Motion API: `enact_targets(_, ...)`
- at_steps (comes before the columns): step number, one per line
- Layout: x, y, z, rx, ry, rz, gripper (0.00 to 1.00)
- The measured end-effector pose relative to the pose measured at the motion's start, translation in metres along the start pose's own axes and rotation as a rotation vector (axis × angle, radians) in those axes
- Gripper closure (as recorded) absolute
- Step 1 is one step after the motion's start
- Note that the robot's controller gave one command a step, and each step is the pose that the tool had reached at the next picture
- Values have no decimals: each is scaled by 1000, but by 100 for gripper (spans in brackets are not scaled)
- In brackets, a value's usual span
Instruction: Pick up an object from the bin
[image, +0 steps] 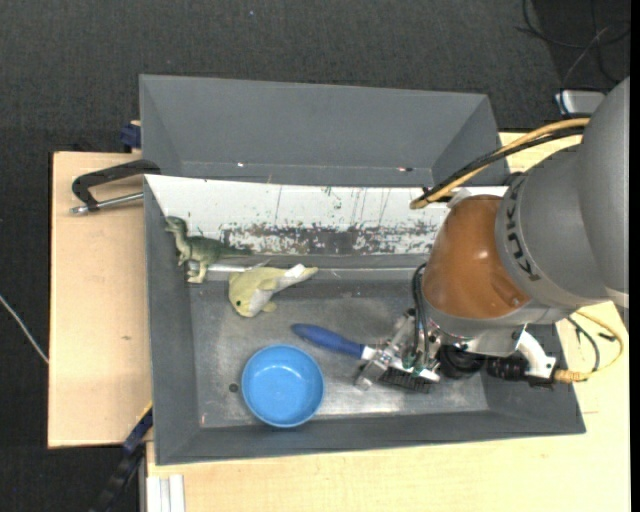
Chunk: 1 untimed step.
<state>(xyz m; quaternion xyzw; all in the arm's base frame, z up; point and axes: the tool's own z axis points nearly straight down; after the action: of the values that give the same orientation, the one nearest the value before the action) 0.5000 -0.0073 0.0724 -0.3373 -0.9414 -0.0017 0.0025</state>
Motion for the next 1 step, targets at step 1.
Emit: enact_targets(1, 0, 1, -1, 1, -3, -2, 0)
